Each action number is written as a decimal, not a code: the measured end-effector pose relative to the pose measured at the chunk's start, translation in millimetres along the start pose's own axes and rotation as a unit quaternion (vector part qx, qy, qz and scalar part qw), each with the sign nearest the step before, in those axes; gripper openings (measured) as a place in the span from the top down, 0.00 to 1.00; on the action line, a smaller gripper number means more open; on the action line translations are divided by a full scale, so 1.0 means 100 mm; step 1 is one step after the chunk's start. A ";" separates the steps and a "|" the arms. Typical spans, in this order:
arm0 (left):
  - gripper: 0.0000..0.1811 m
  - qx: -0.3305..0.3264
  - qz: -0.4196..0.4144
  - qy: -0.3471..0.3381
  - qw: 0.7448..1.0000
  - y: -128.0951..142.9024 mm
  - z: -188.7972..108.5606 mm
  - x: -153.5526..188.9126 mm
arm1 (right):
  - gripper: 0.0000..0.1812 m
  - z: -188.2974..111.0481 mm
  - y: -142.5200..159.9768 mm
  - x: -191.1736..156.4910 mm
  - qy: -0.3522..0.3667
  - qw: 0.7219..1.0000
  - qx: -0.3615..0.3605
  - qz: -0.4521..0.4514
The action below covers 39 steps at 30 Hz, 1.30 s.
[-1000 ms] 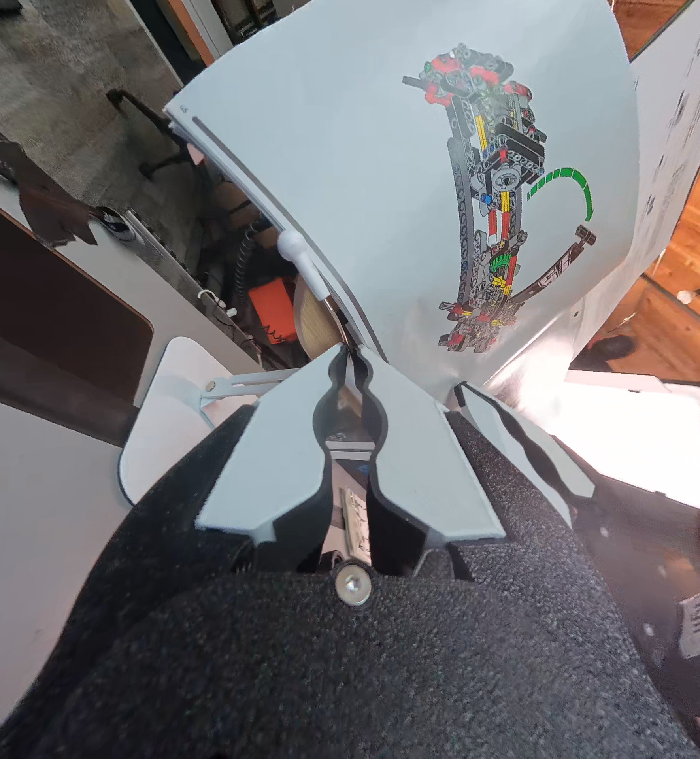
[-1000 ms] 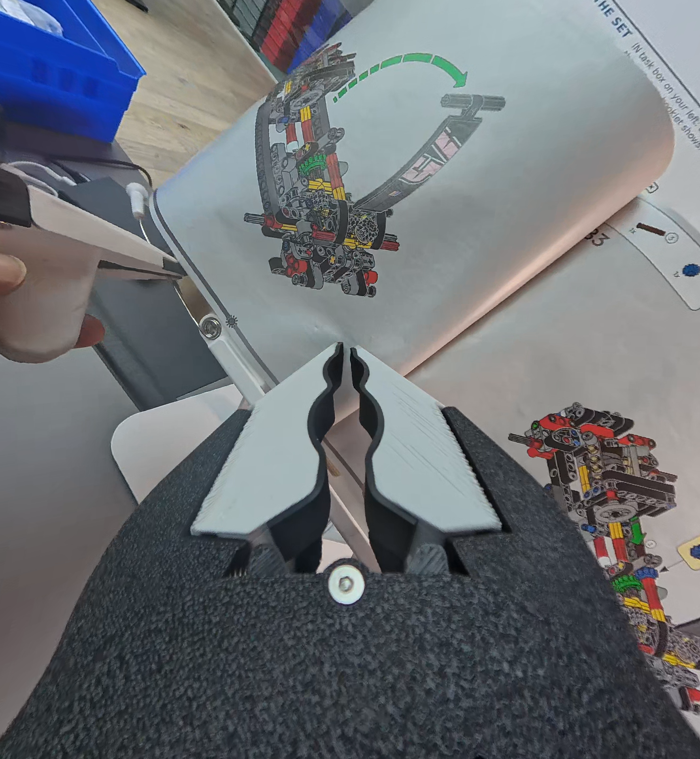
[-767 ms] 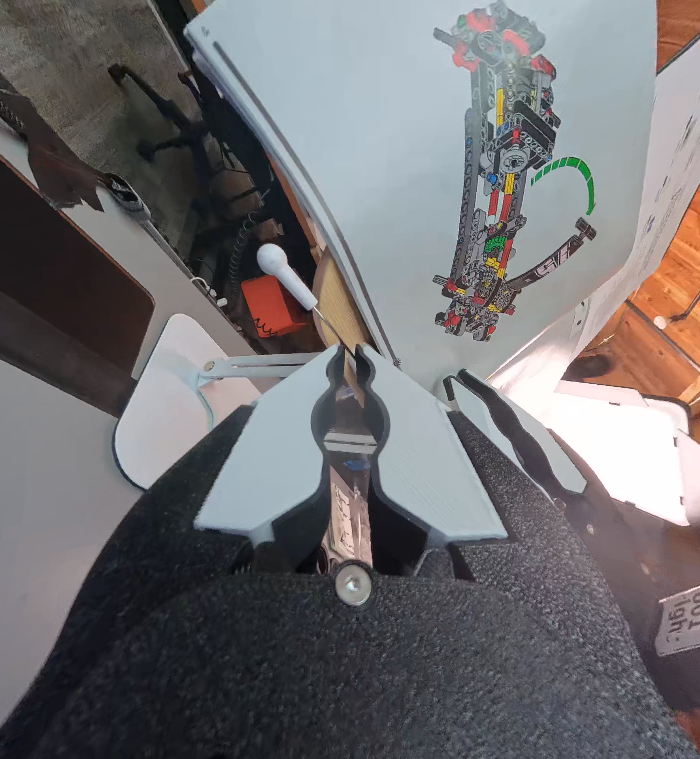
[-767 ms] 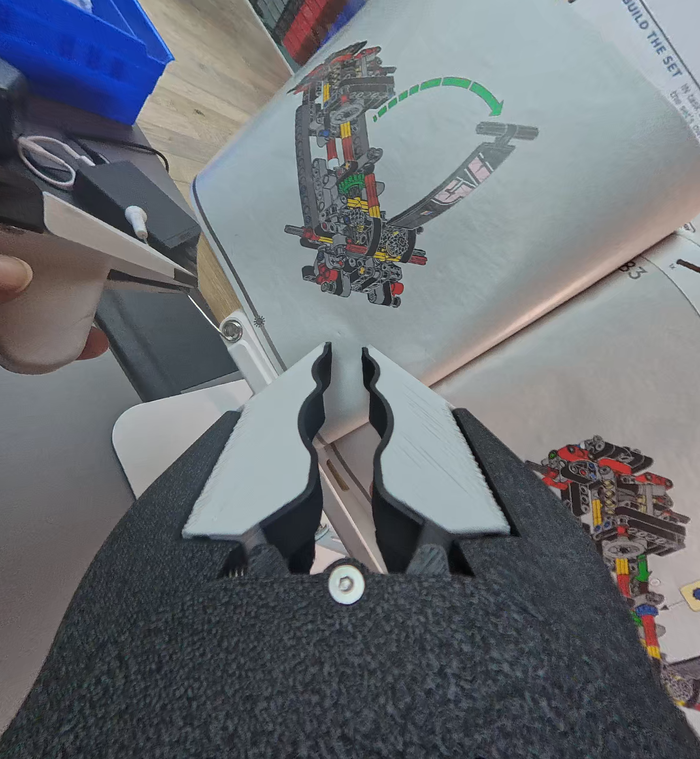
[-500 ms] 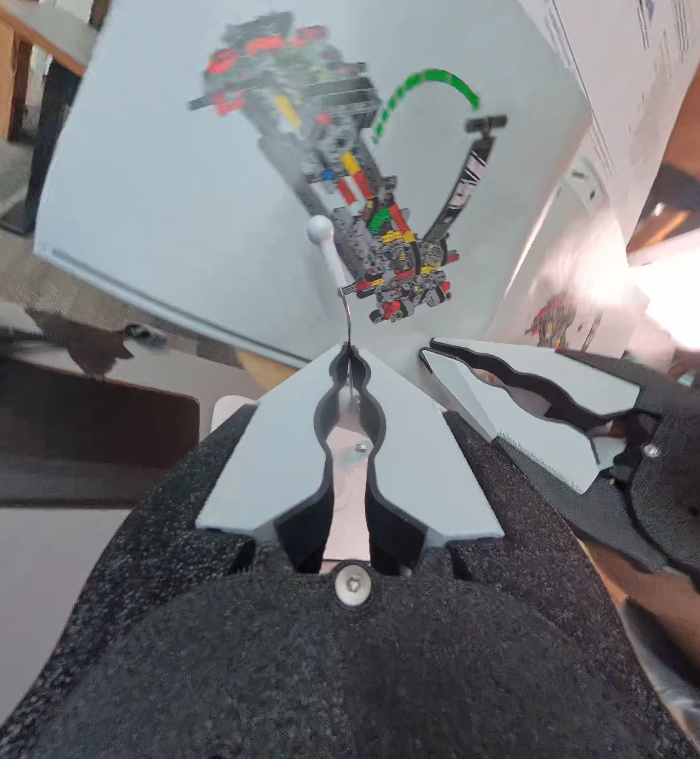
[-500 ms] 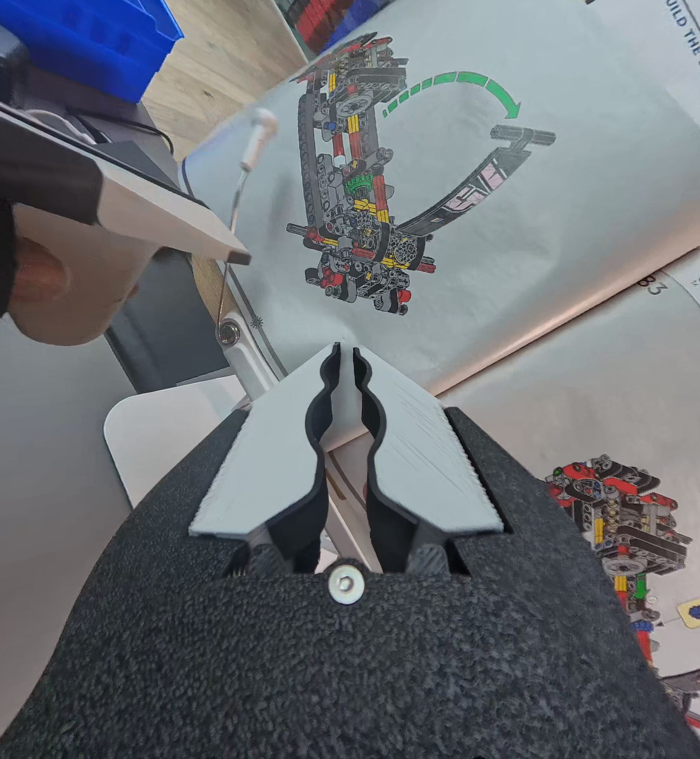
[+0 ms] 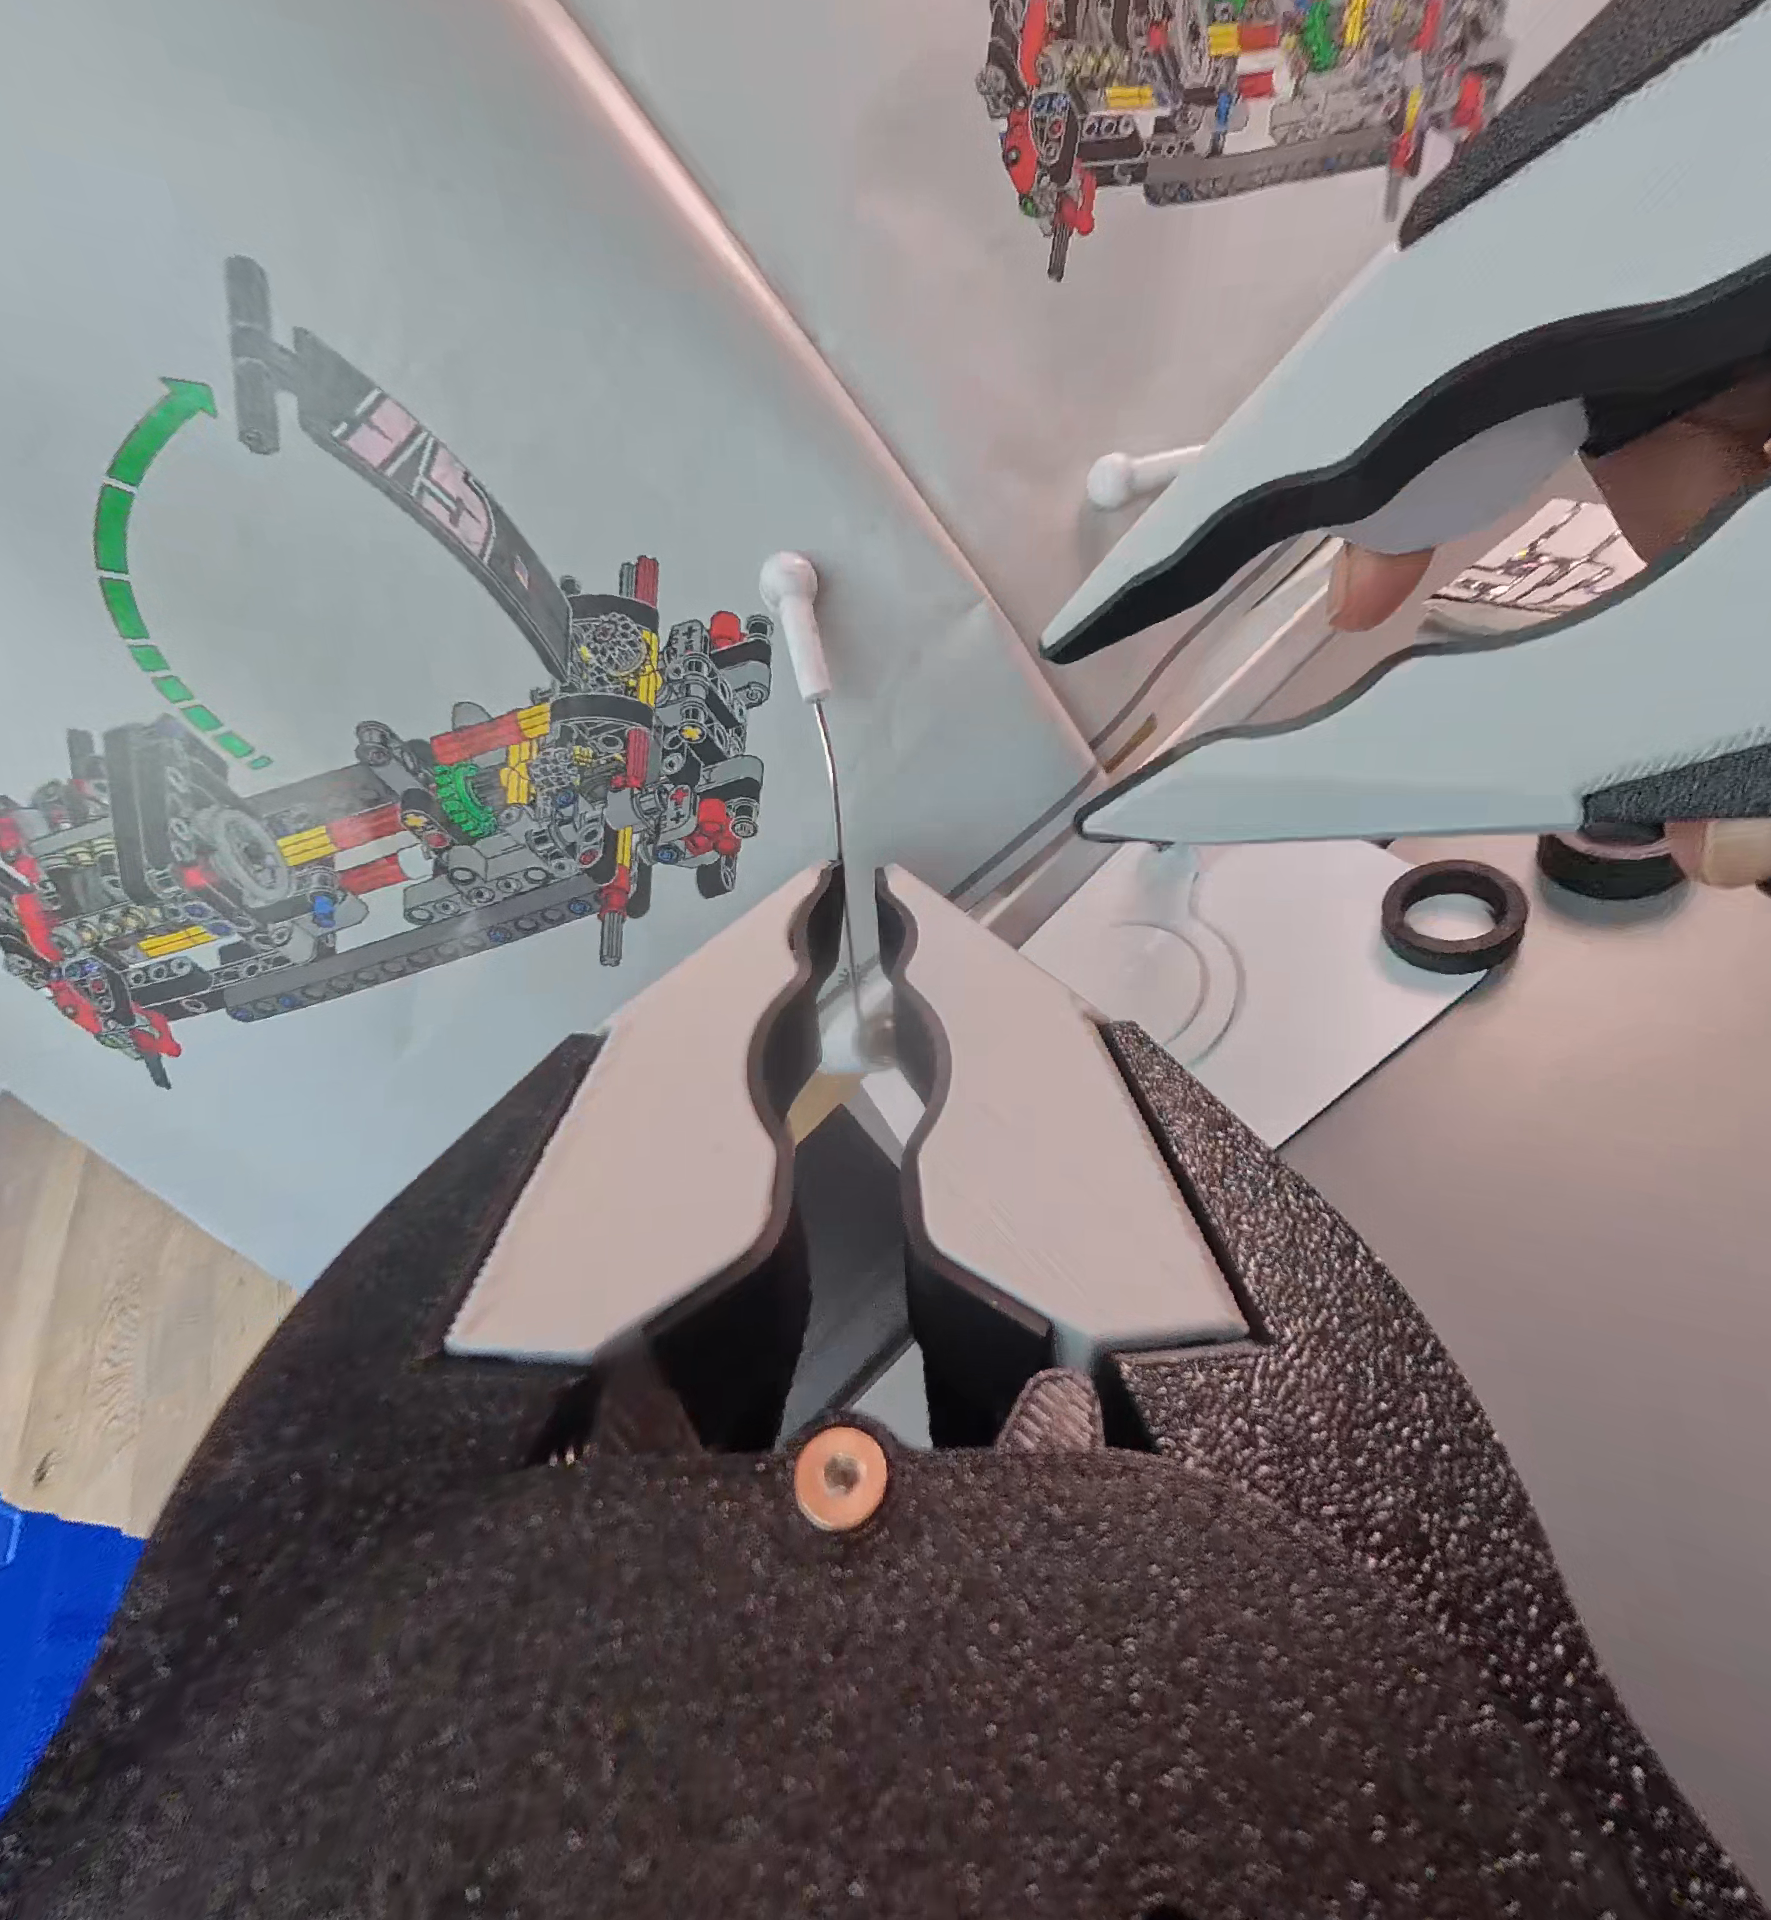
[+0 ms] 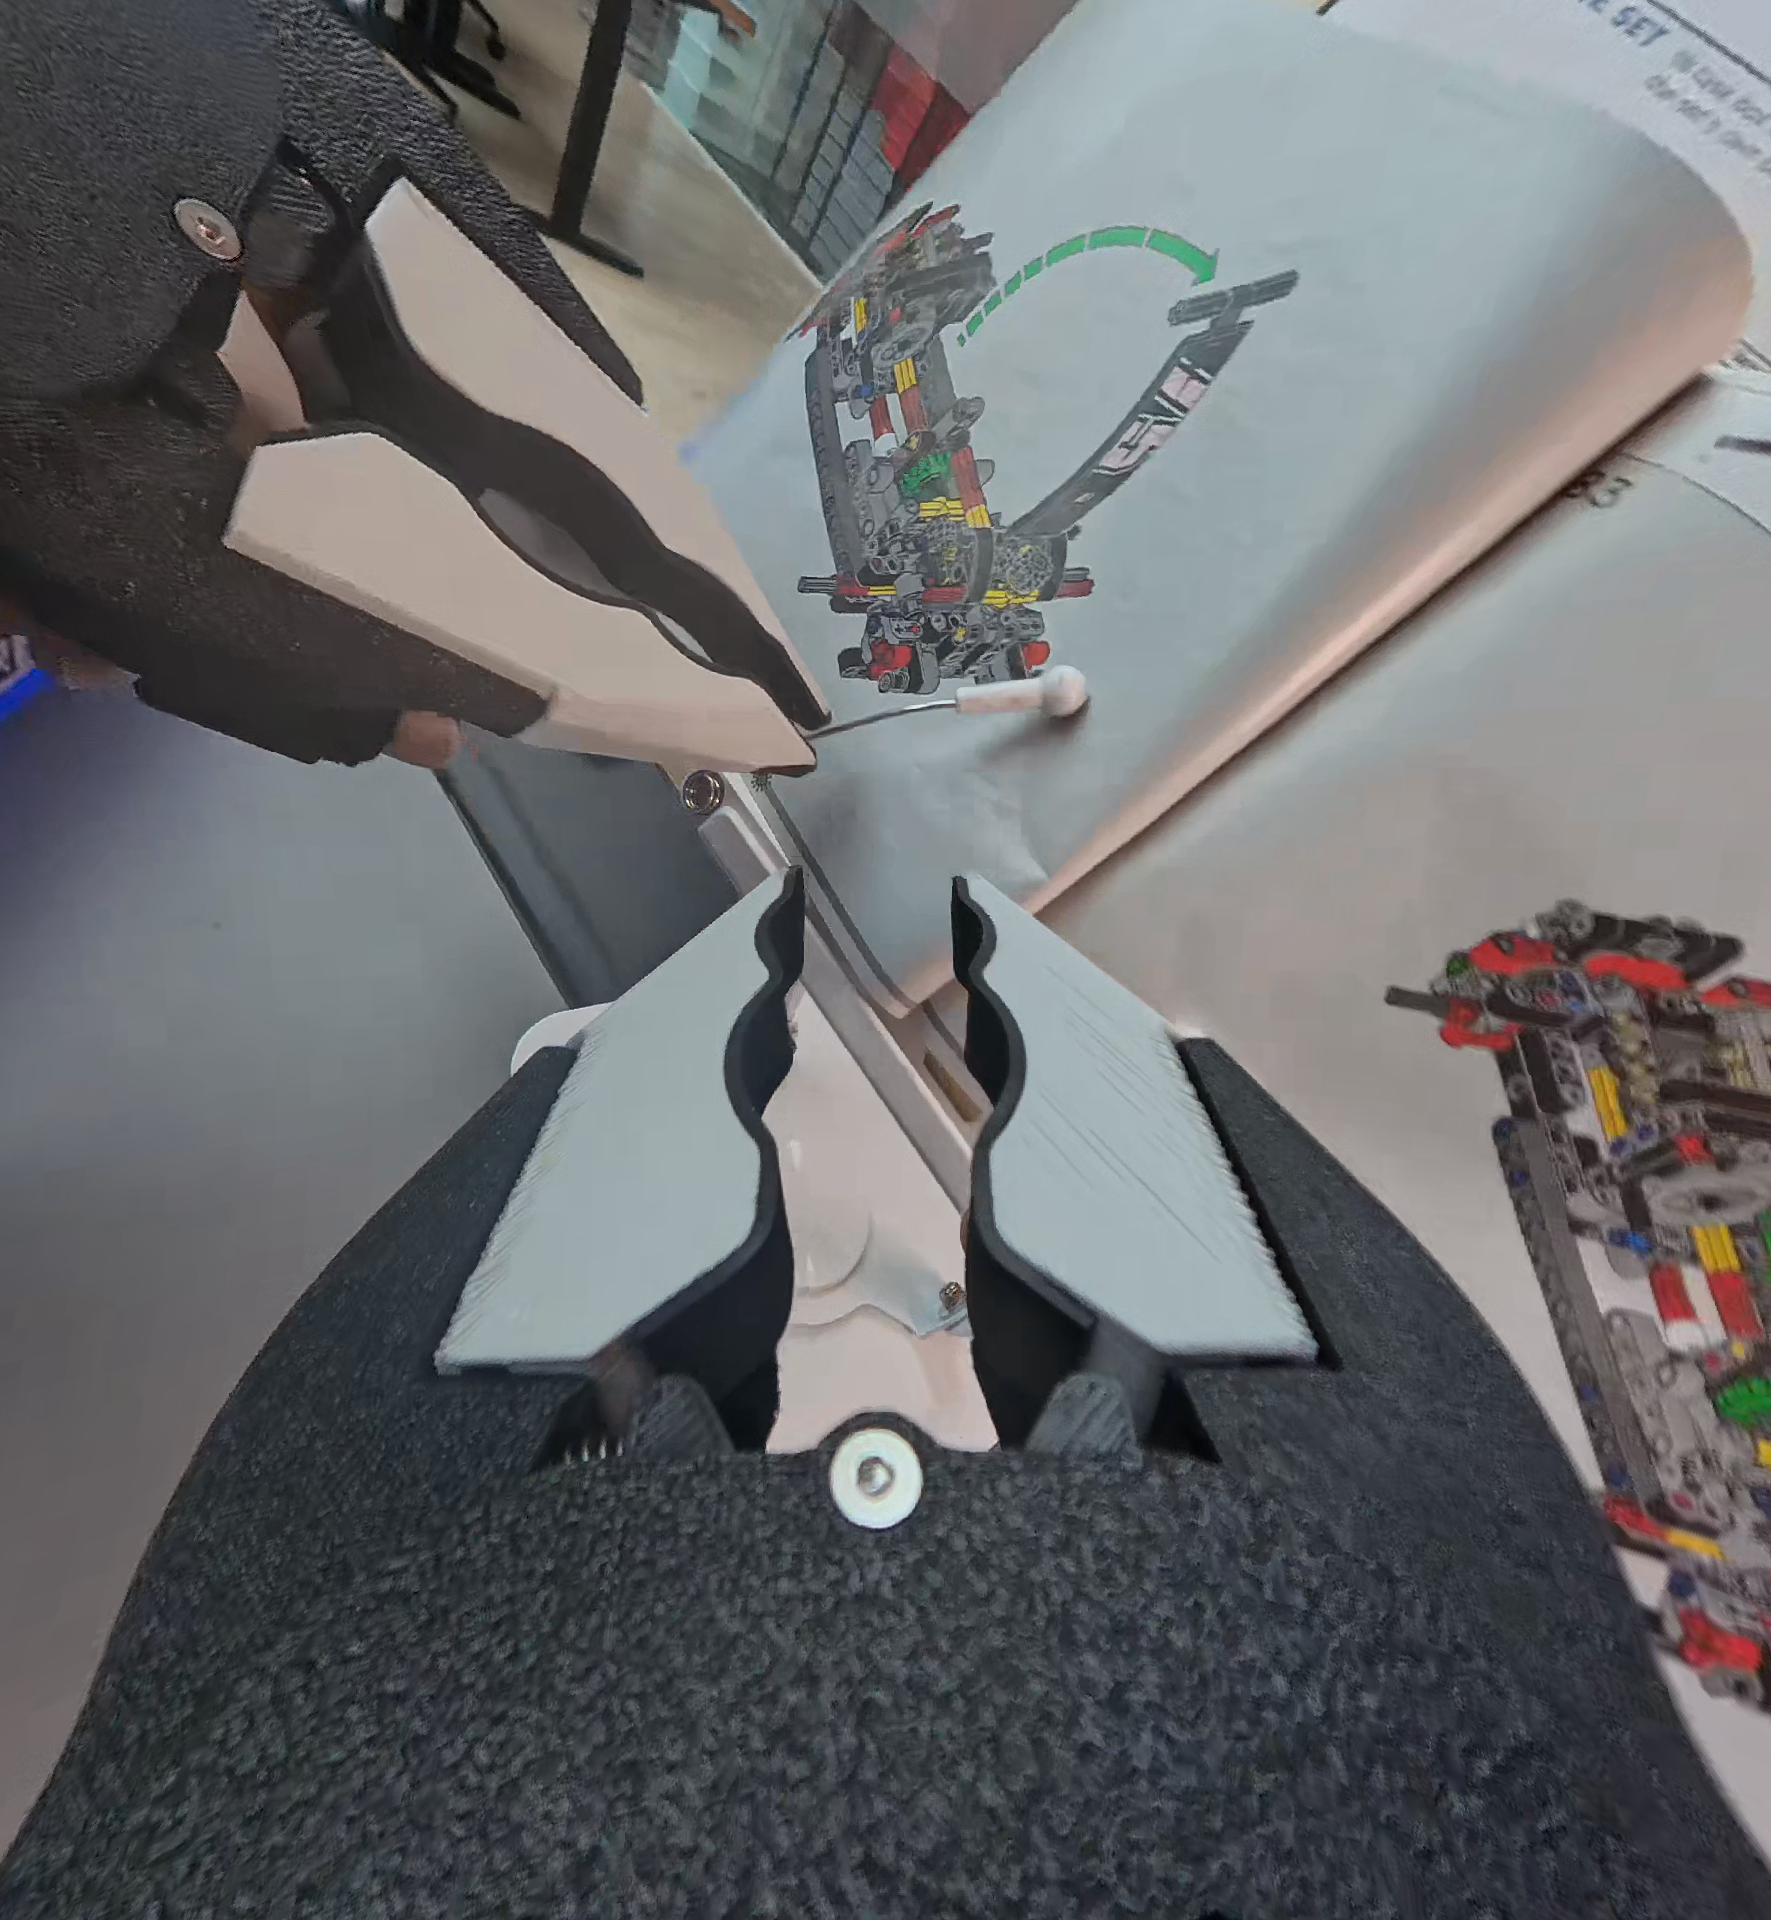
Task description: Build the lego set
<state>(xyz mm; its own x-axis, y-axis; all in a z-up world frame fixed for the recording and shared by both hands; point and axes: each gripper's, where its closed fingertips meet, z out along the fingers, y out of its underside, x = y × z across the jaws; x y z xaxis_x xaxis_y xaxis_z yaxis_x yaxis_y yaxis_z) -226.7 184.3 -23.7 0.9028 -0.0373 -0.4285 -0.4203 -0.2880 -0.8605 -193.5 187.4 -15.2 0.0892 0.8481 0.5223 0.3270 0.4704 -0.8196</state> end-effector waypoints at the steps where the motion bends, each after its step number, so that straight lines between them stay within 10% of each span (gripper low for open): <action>1: 0.96 0.014 -0.009 0.001 1.000 -0.05 -0.05 0.03 | 0.85 -0.11 0.03 0.03 0.003 1.000 0.008 0.020; 17: 0.75 0.160 -0.205 -0.029 0.965 -0.01 -0.96 0.56 | 0.79 -1.67 0.67 0.46 0.205 0.953 0.098 0.201; 27: 1.00 0.172 -0.219 -0.104 0.955 0.20 -1.19 0.26 | 1.00 -1.50 0.87 0.41 0.183 0.948 0.108 0.237; 39: 0.97 0.166 -0.204 -0.068 0.962 0.19 -1.11 0.45 | 1.00 -1.34 0.83 0.69 0.204 0.945 0.113 0.230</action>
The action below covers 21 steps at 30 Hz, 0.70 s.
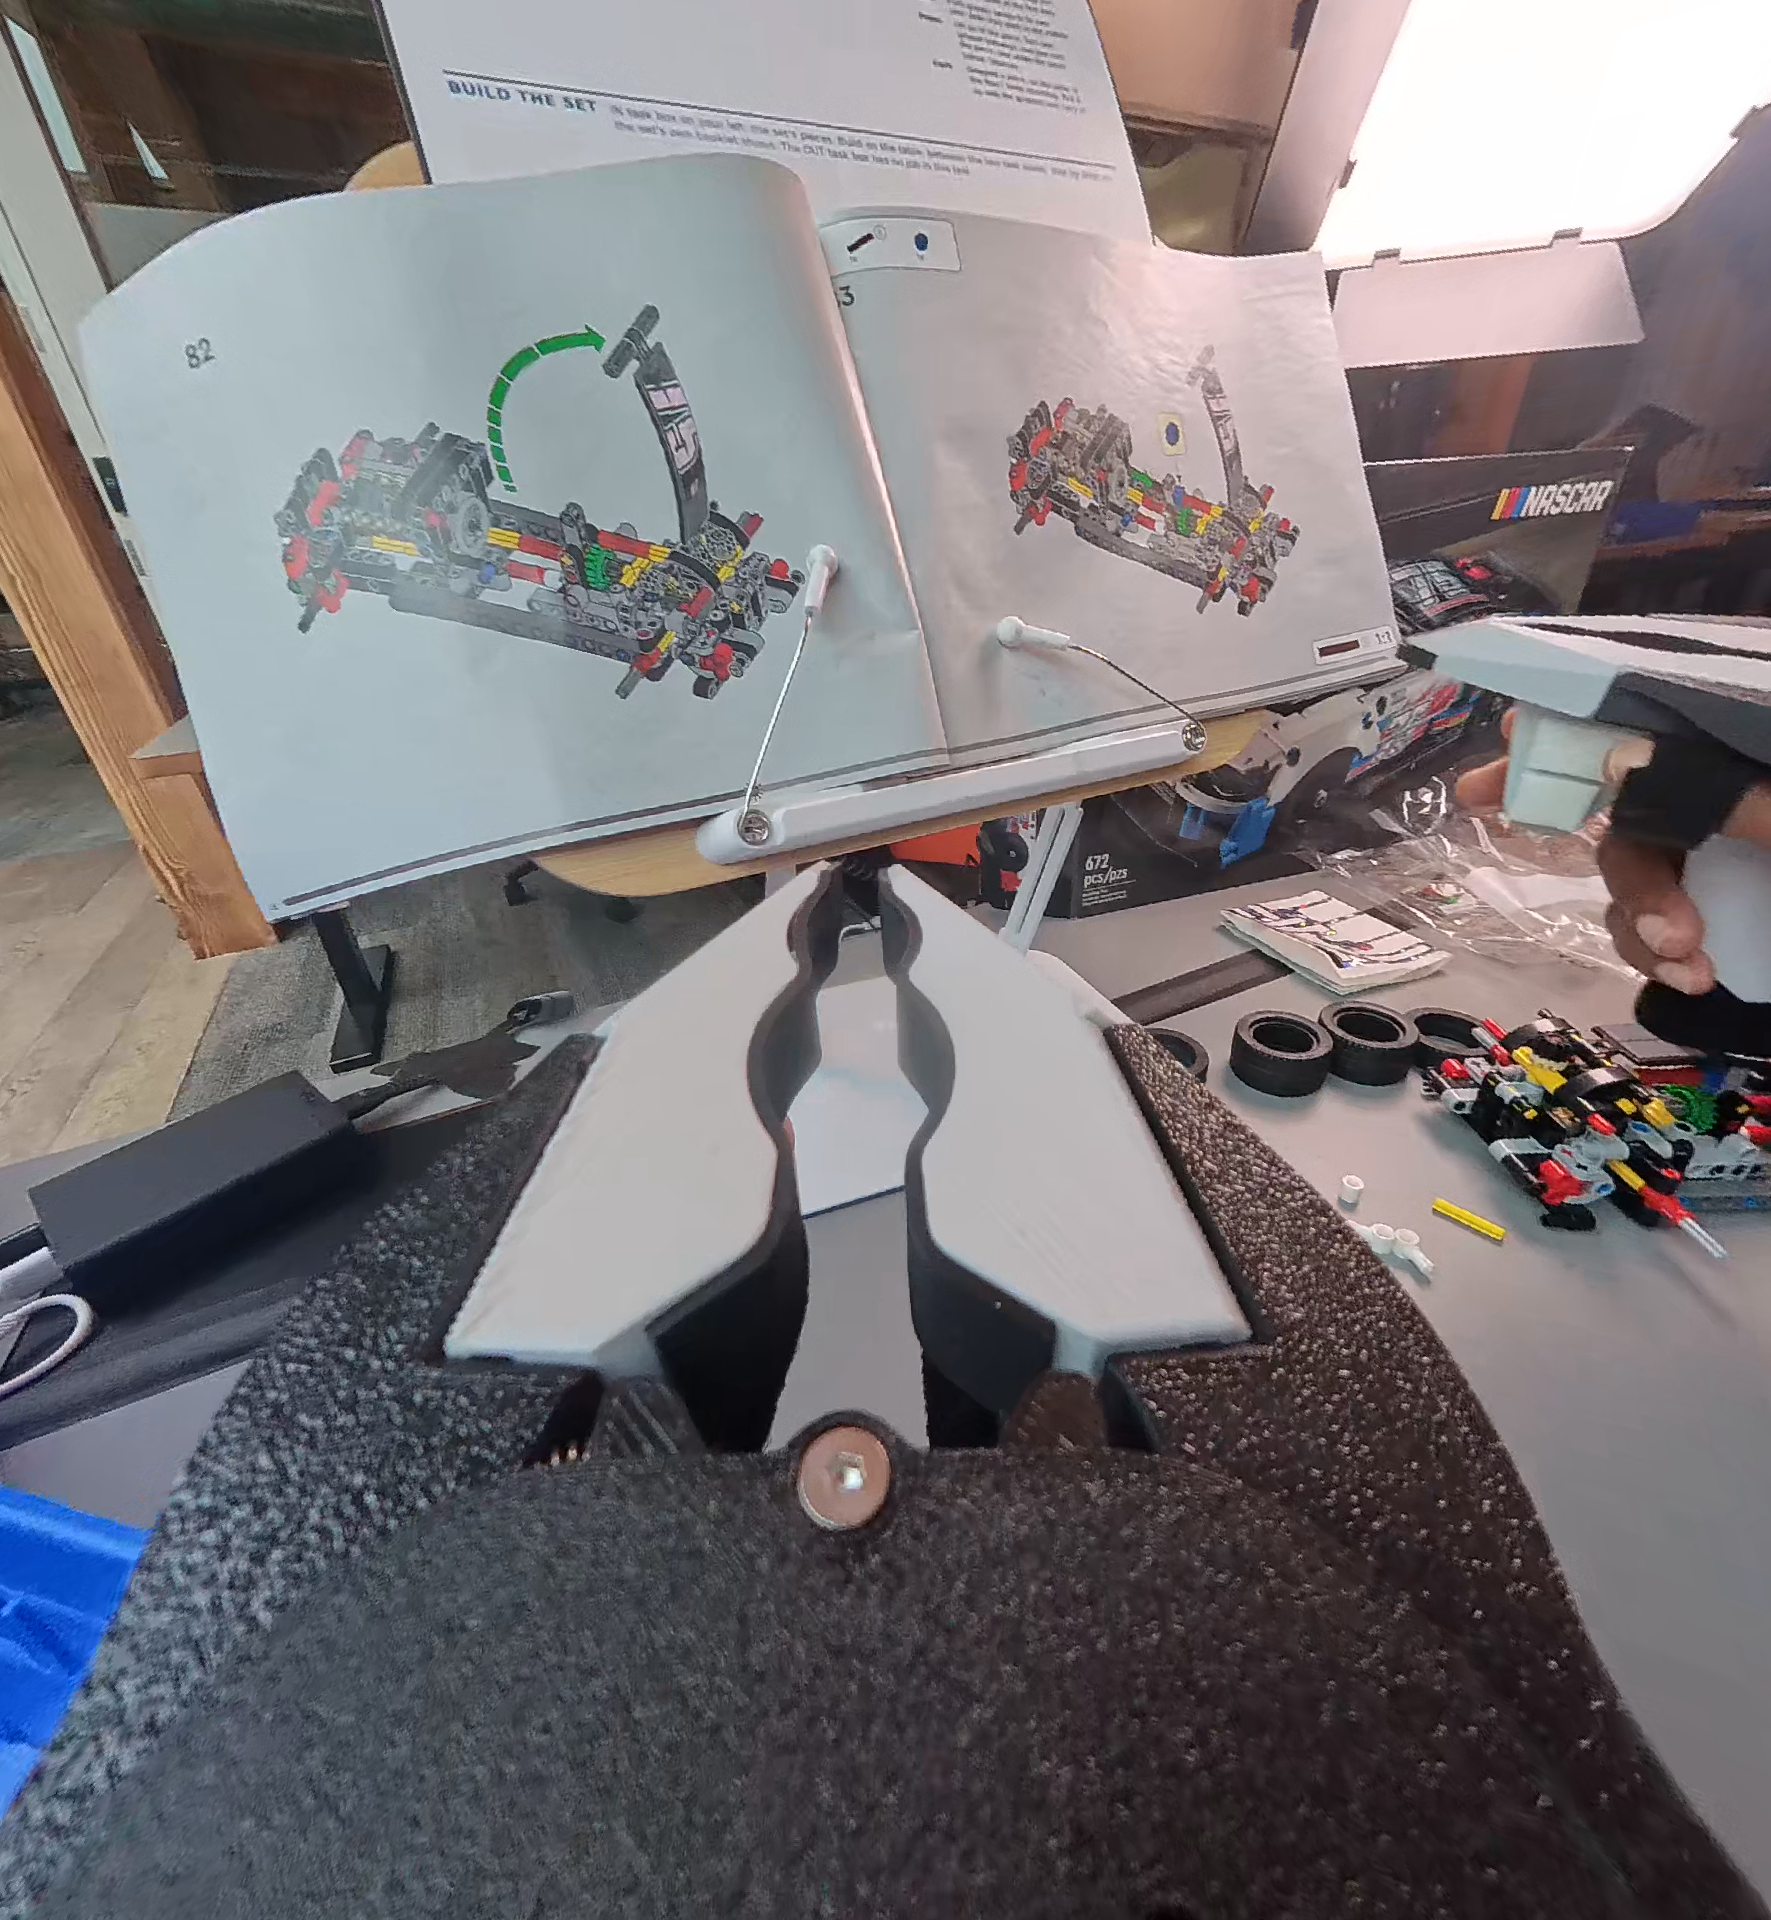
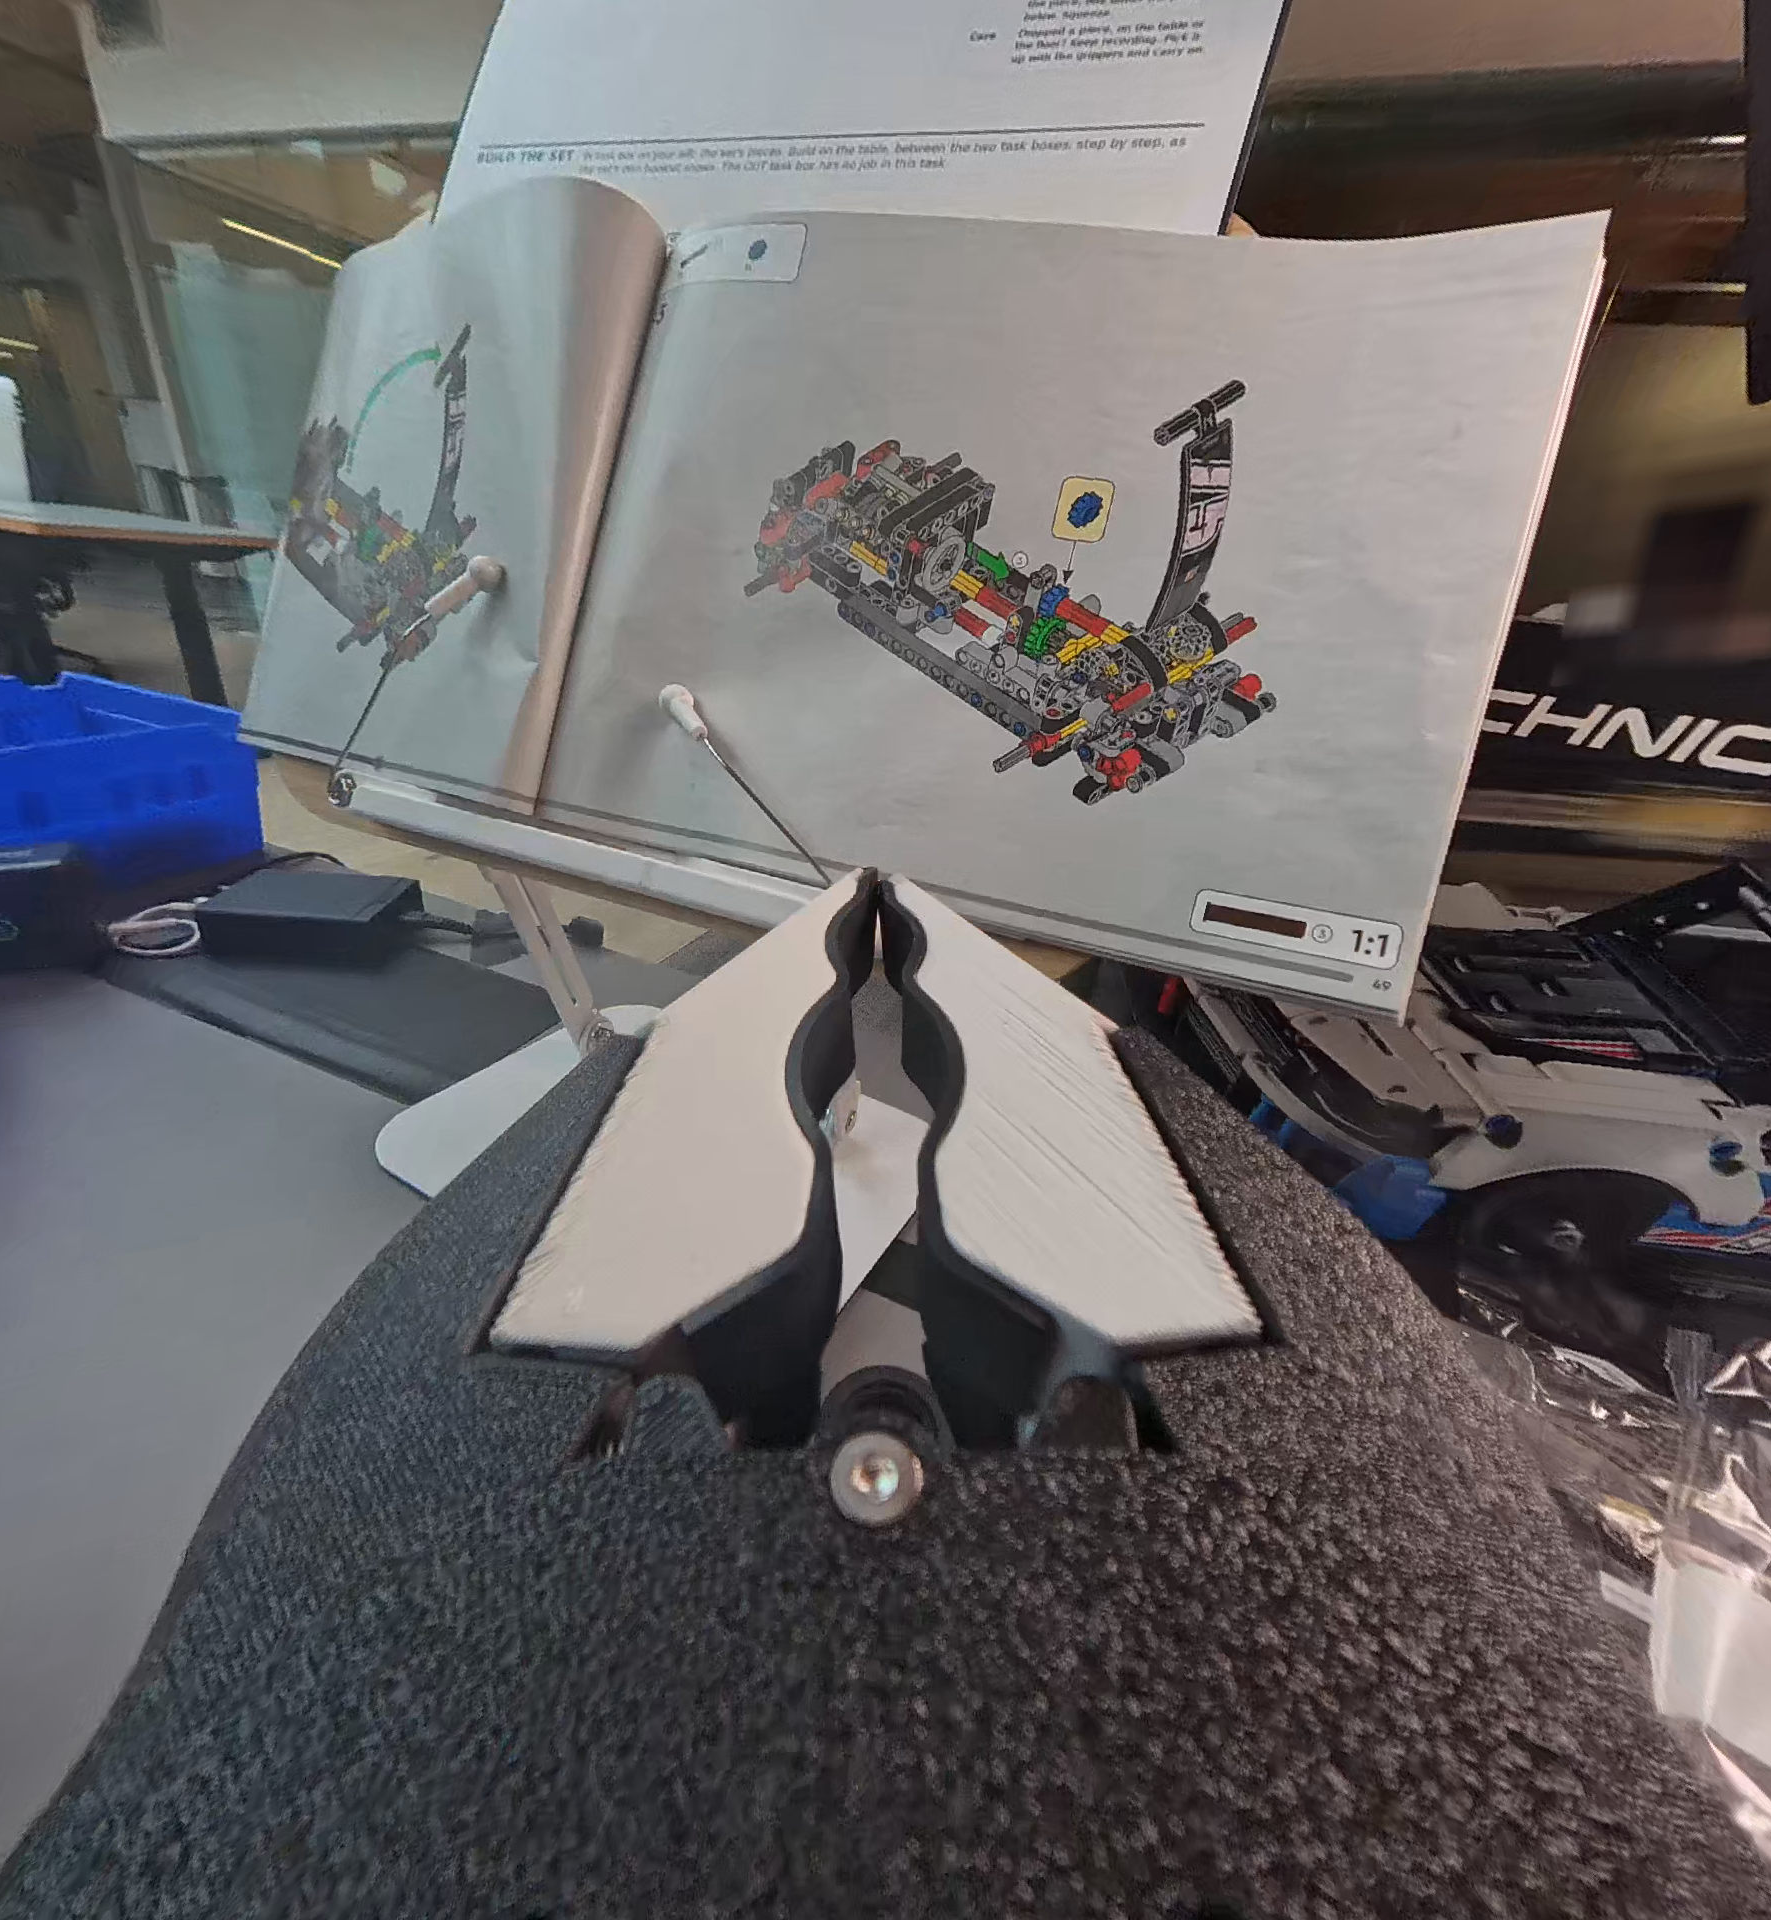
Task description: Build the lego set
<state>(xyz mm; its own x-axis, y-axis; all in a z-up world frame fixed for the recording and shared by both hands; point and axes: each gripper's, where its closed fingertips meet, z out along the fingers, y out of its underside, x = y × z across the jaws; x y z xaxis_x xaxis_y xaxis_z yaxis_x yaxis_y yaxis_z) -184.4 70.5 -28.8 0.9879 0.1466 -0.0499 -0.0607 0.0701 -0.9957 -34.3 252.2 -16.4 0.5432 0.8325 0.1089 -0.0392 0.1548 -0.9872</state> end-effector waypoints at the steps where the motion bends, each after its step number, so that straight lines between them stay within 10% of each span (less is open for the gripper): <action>1: 0.97 0.000 0.000 0.005 1.000 0.00 0.00 0.03 | 1.00 0.08 -0.03 0.03 0.004 1.000 0.001 -0.002; 11: 0.95 0.008 -0.001 0.004 1.000 -0.04 -0.04 -0.04 | 1.00 0.95 -0.31 0.40 0.058 0.998 -0.022 -0.029; 21: 0.94 0.005 -0.013 0.006 1.000 -0.01 -0.04 -0.08 | 1.00 1.07 -0.26 0.47 0.077 0.995 -0.040 -0.041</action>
<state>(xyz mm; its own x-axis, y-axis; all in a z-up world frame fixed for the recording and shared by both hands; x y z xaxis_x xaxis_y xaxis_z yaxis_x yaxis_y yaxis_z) -191.5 65.6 -28.1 0.9907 0.1337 -0.0255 -0.0369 0.0839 -0.9958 -97.8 344.3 27.1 0.6647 0.7258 0.1769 0.0743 0.1714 -0.9824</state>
